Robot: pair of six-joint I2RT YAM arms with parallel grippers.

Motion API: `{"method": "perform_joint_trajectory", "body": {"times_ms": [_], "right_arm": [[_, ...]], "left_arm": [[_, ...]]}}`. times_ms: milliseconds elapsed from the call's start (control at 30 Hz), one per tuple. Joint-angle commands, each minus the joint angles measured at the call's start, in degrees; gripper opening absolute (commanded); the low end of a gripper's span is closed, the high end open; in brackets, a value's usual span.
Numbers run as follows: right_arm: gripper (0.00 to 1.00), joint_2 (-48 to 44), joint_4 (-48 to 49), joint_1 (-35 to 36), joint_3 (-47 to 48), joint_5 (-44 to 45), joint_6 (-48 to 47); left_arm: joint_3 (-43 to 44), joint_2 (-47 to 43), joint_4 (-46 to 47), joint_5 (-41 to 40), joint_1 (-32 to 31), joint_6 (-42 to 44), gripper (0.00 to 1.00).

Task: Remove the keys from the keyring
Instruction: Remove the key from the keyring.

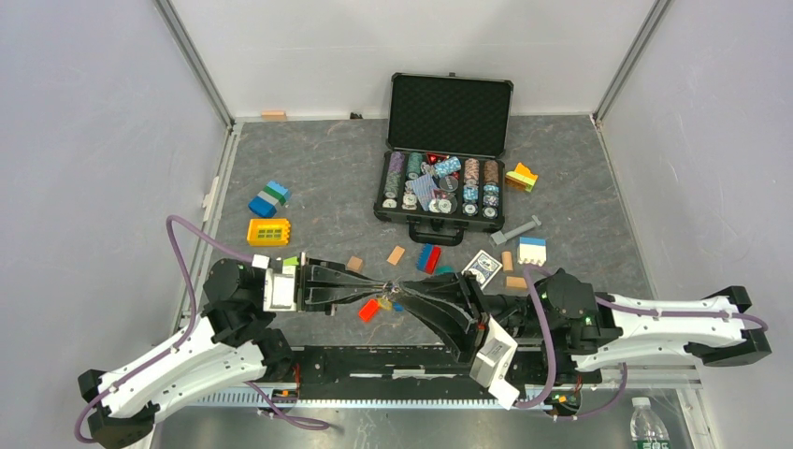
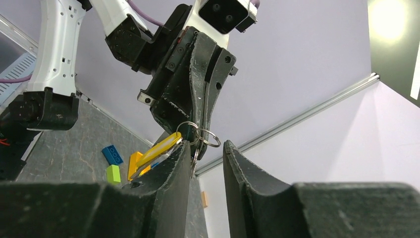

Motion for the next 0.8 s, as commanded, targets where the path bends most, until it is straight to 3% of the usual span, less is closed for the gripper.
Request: {"method": "perform_joint_trajectory", "body": {"times_ms": [0,333,767], "right_arm": [[0.35,0.76,2.25,-0.09,3.47,2.1,-1.71],[0.33,2.74,-0.47,-0.09,5.86,4.47,-9.6],[0.34,7.49,-1.28,1.16,6.23,12.18,-27.67]], "left_arm": [[0.67,-0.55,2.25,-0.33,-0.19,-2.08,0.02],[0.22,-0.87,2.36,-2.32,-0.09,-6.12,0.02],[-6.99,-3.34,14.69,-18.12,-0.13,-21.75,0.02]]}}
